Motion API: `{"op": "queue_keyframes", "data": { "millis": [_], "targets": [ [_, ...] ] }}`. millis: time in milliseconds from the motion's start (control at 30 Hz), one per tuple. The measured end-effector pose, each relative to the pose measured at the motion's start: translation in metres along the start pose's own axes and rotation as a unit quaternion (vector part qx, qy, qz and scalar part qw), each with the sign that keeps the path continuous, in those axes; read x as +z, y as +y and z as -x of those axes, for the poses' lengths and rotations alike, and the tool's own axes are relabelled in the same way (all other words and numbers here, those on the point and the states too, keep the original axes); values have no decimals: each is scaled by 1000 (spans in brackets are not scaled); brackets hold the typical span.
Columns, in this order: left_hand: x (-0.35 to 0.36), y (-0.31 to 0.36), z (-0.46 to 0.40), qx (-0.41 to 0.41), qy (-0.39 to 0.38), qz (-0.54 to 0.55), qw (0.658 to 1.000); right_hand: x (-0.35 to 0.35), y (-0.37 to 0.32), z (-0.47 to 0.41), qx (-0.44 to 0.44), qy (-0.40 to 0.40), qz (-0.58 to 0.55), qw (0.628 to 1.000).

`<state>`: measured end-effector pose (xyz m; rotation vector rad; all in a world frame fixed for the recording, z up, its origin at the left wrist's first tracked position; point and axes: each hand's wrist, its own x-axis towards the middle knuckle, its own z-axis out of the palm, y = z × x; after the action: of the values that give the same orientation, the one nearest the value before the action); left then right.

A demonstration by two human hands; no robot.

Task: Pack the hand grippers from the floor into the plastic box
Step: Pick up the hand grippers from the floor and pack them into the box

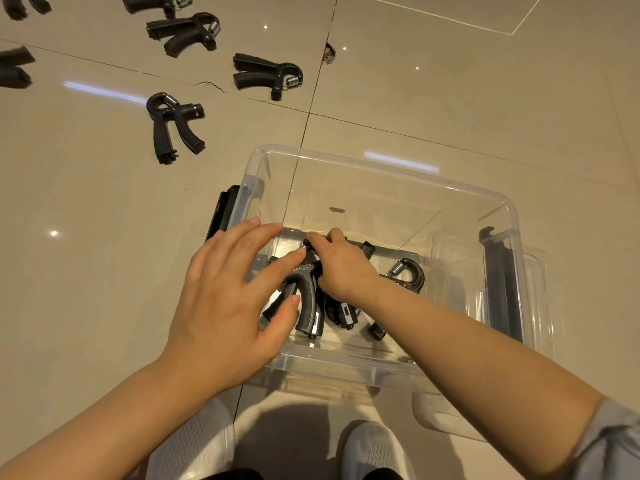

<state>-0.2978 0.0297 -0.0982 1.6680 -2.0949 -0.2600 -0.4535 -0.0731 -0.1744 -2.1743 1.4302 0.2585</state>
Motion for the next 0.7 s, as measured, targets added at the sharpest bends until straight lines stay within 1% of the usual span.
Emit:
{"op": "queue_keyframes", "data": {
  "millis": [100, 167, 300, 367, 433, 500, 633, 700],
  "targets": [
    [1, -2, 0, 1, -5, 2, 1000, -10, 5, 10, 27, 7, -22, 999],
    [2, -3, 1, 3, -1, 5, 1000, -23, 19, 27, 62, 9, -12, 998],
    [2, -4, 1, 10, 5, 4, 1000, -44, 58, 64, 187, 16, 73, 980],
    [2, -3, 1, 13, 1, 2, 1000, -39, 67, 68, 220, 10, 122, 968],
    [2, -2, 2, 18, -1, -3, 1000, -32, 67, 65, 222, -21, 193, 956],
    [2, -2, 2, 23, -2, -5, 1000, -29, 67, 62, 202, -43, 252, 946],
    [2, -3, 1, 24, 1, -6, 1000, -30, 72, 59, 130, -48, 272, 952],
    [2, -3, 1, 23, 3, -5, 1000, -29, 73, 58, 116, -50, 251, 960]
  ]
}}
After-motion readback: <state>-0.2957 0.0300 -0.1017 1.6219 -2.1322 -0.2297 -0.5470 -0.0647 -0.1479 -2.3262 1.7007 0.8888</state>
